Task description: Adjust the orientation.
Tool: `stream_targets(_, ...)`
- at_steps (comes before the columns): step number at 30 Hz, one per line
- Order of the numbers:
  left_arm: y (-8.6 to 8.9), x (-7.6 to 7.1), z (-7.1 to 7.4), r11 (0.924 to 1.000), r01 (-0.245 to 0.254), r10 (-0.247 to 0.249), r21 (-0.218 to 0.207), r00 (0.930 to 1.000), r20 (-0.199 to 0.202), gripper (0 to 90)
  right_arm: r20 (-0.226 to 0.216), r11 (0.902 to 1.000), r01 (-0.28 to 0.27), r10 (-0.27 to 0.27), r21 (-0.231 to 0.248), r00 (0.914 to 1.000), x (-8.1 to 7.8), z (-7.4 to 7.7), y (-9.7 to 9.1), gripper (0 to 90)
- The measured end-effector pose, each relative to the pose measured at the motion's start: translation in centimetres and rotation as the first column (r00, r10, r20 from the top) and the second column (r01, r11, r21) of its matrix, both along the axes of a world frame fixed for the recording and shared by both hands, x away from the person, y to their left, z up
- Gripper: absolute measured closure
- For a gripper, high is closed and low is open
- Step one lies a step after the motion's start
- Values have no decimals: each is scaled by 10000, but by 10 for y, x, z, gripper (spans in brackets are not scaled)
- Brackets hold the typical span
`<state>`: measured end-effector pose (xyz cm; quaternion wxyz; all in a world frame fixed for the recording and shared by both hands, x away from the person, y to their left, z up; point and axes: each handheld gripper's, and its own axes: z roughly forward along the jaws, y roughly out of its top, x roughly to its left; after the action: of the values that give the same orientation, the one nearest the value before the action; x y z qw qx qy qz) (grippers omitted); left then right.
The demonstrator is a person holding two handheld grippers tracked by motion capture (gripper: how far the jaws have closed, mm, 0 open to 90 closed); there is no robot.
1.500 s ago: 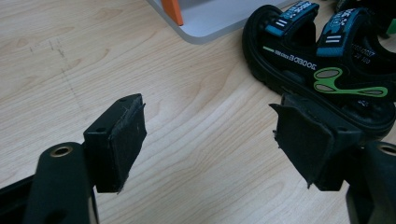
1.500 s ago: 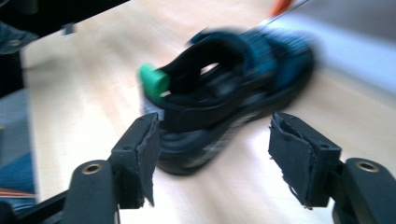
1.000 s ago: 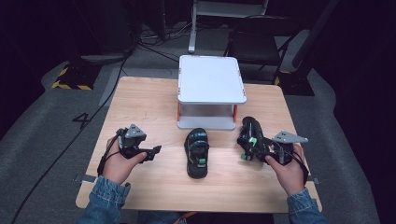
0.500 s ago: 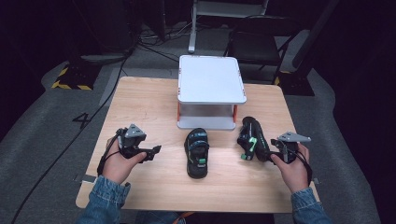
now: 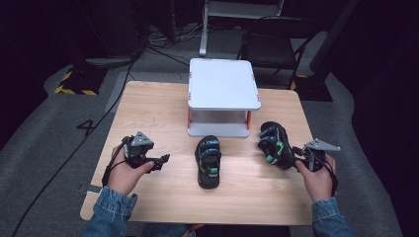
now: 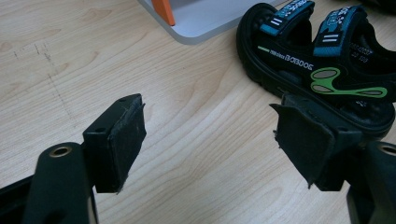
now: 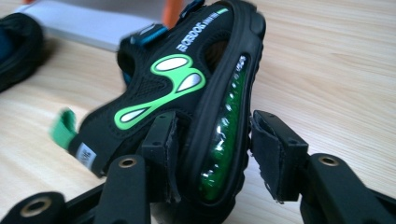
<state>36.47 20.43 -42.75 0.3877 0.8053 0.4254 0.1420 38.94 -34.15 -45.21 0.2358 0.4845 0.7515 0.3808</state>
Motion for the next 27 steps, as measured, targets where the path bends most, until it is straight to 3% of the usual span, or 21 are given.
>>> stream_targets(5, -2, 1, 0, 10000, 60, -60, -1, 10000, -28, 244, 60, 9960, 833, -831, -329, 9965, 1, -8, -19, 567)
stream_targets(8, -4, 2, -1, 10000, 98, -98, -21, 9999, -70, 244, -266, 9923, 1080, -1098, -613, 9936, 2, -18, -30, 504)
stream_targets(10, -4, 2, 0, 9999, 110, -110, -42, 9999, -67, 244, -360, 9934, 1146, -1145, 5, 9928, 3, -23, -34, 471)
stream_targets(14, -3, 3, 1, 9999, 89, -89, -55, 10000, -6, 244, -293, 9928, 1150, -1160, -338, 9928, 1, -16, -33, 426)
stream_targets(17, -2, 3, 1, 9999, 110, -110, -109, 9999, -12, 244, -145, 9917, 1281, -1283, -115, 9916, -7, 0, -31, 345)
stream_targets(20, -2, 4, 2, 9998, 132, -132, -151, 9999, -17, 244, 27, 9922, 1243, -1243, 8, 9922, -12, 10, -29, 333)
stream_targets(23, -3, 3, 1, 9998, 130, -130, -123, 9999, -36, 244, 449, 9971, 708, -720, 290, 9964, -16, 22, -18, 283)
stream_targets(27, -4, 2, 0, 9998, 155, -156, -117, 9998, -110, 244, 161, 9975, 8, -19, 712, 9999, -11, 16, -1, 210)
